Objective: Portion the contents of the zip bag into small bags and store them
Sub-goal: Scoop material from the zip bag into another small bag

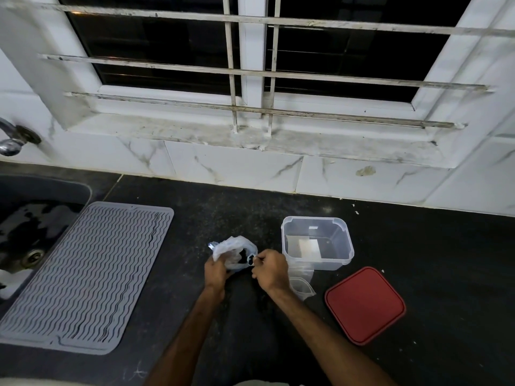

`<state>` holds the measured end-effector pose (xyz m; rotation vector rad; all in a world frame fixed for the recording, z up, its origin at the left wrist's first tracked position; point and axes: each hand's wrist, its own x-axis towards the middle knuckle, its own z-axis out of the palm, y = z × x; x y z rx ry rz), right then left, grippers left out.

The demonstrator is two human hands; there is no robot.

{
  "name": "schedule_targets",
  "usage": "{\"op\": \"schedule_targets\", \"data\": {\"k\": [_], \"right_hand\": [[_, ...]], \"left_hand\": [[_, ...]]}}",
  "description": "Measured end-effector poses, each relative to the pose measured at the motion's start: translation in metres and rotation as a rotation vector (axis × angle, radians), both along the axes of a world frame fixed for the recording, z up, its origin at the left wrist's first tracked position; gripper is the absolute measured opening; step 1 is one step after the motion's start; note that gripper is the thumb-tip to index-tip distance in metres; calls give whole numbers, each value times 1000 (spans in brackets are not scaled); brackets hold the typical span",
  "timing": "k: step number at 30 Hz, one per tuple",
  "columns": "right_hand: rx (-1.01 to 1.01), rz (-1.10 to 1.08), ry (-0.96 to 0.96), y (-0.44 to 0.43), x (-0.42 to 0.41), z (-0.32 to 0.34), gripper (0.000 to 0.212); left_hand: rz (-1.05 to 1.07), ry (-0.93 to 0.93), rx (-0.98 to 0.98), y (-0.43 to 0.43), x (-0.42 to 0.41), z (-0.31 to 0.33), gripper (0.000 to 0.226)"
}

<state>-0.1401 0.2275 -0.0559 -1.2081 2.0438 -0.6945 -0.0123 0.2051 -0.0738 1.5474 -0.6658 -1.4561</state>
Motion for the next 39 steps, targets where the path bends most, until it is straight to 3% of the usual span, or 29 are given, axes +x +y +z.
{"op": "schedule_targets", "data": {"k": [8, 11, 13, 15, 17, 20, 23, 25, 28, 39], "right_hand": [[-13, -76, -561, 15, -5, 58, 10], [-8, -89, -738, 25, -22, 83, 8], [5, -103, -793, 32, -40, 94, 10], [14, -111, -819, 42, -61, 100, 15], [17, -115, -831, 52, -80, 100, 19], [27, -132, -830, 67, -100, 94, 20], [51, -131, -838, 80, -110, 89, 22], [65, -122, -842, 87, -114, 87, 20], [61, -121, -851, 96, -117, 85, 17], [58, -65, -727, 103, -121, 59, 10]], "left_hand": [[-49, 22, -69, -2, 12, 2, 27], [36, -112, -98, 0, 12, 3, 56], [132, -347, -209, 6, 11, 10, 73], [181, -547, -400, 20, 4, 26, 61], [101, -589, -564, 33, -10, 40, 38], [-315, -525, -673, 49, -31, 44, 15], [-792, -701, -687, 62, -46, 32, 22], [-930, -805, -689, 70, -55, 25, 35], [-990, -868, -684, 74, -62, 20, 36], [-873, -836, -681, 68, -54, 11, 19]]}}
